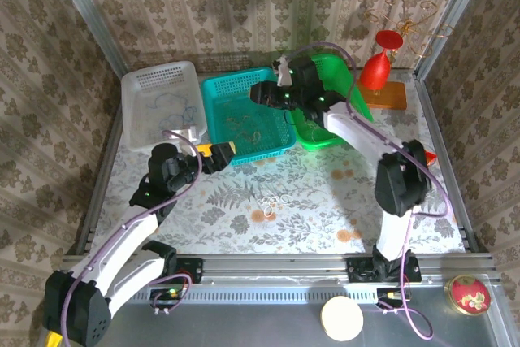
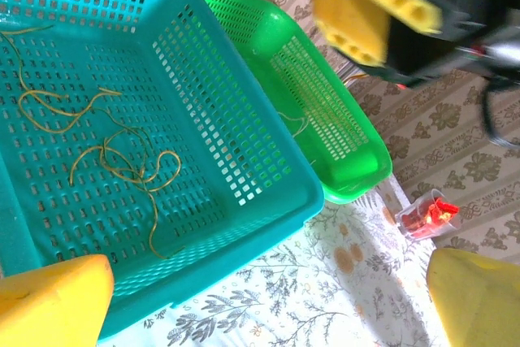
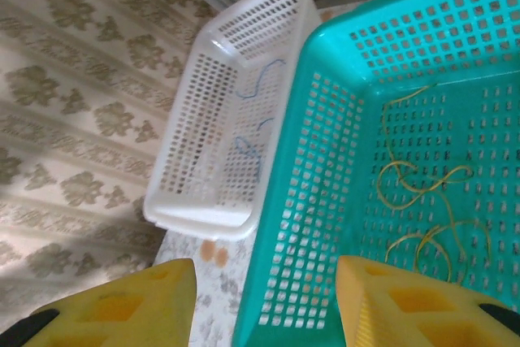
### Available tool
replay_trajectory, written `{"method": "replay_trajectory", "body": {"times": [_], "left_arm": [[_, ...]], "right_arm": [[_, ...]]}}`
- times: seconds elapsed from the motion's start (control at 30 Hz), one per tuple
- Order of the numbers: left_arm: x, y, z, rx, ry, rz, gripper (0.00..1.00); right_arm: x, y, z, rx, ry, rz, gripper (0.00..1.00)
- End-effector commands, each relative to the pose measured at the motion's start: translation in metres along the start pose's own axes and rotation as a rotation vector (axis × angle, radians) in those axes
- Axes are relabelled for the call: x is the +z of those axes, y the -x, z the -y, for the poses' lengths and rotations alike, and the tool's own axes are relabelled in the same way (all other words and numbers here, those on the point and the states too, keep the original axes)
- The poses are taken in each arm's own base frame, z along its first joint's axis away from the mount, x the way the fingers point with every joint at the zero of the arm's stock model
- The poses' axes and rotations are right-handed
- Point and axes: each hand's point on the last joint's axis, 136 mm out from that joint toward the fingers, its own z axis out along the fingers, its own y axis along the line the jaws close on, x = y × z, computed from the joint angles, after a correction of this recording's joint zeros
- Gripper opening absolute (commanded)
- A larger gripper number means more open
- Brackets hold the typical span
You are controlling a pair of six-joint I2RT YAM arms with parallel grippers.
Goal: Untangle the cables
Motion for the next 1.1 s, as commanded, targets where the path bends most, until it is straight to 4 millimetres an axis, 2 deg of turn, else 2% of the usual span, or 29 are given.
{"method": "replay_trajectory", "body": {"times": [0.0,0.23,0.4,0.63,0.73,0.87,1.07], "left_arm": [[0.003,0.006,0.016,0.017,-0.048,-0.003,1.00],[0.013,-0.029,0.028,0.097,-0.041,-0.119,1.00],[0.016,-0.044,0.024,0.103,-0.005,-0.148,1.00],[0.024,-0.060,0.023,0.100,0.014,-0.176,1.00],[0.030,-0.064,0.024,0.095,0.013,-0.186,1.00],[0.036,-0.072,0.024,0.094,0.018,-0.209,1.00],[0.044,-0.079,0.025,0.093,0.013,-0.230,1.00]], "right_arm": [[-0.029,-0.011,-0.013,-0.031,0.039,0.024,0.51],[-0.072,-0.071,0.009,-0.015,-0.013,-0.019,0.51],[-0.098,-0.120,0.032,-0.023,-0.074,-0.082,0.51],[-0.113,-0.197,0.068,-0.055,-0.169,-0.227,0.52],[-0.118,-0.225,0.078,-0.063,-0.198,-0.280,0.52],[-0.126,-0.249,0.095,-0.041,-0.252,-0.309,0.52],[-0.129,-0.270,0.112,0.001,-0.305,-0.354,0.49]]}}
